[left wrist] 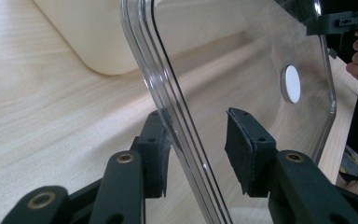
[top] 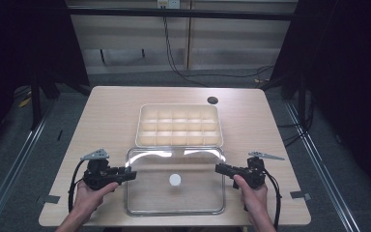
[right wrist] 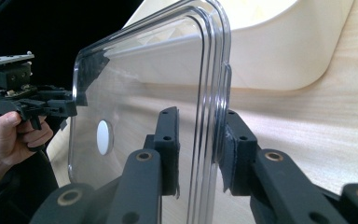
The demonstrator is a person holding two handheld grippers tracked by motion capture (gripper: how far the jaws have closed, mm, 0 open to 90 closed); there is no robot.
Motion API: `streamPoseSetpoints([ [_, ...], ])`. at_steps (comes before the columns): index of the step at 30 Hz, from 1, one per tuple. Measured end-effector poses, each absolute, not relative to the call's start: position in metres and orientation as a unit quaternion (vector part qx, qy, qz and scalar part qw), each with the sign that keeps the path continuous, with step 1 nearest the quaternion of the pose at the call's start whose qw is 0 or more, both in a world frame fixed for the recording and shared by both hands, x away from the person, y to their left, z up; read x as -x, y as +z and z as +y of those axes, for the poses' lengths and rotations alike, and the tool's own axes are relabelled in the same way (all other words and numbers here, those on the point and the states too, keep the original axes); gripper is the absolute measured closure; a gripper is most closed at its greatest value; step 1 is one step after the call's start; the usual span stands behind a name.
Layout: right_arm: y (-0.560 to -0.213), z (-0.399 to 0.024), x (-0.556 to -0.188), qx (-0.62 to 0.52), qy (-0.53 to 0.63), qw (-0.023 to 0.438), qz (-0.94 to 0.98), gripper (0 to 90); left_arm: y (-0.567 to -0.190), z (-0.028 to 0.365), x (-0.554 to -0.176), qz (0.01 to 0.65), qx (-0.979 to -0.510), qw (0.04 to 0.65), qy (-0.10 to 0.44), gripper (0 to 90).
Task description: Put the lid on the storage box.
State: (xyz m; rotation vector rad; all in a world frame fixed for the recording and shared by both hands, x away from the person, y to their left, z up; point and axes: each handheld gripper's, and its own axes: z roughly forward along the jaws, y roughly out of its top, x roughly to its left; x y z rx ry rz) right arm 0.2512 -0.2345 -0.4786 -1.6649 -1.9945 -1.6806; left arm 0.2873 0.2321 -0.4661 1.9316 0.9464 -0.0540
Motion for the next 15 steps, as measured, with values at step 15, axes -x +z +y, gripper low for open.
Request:
streamPoseSetpoints([
  [15, -0.462, -0.235, -0.249, 0.538, -0.552, 0.003, -0.637, 70.9, -0.448, 0.233, -0.286, 0.382, -0.782, 0.493, -0.014, 69.4],
])
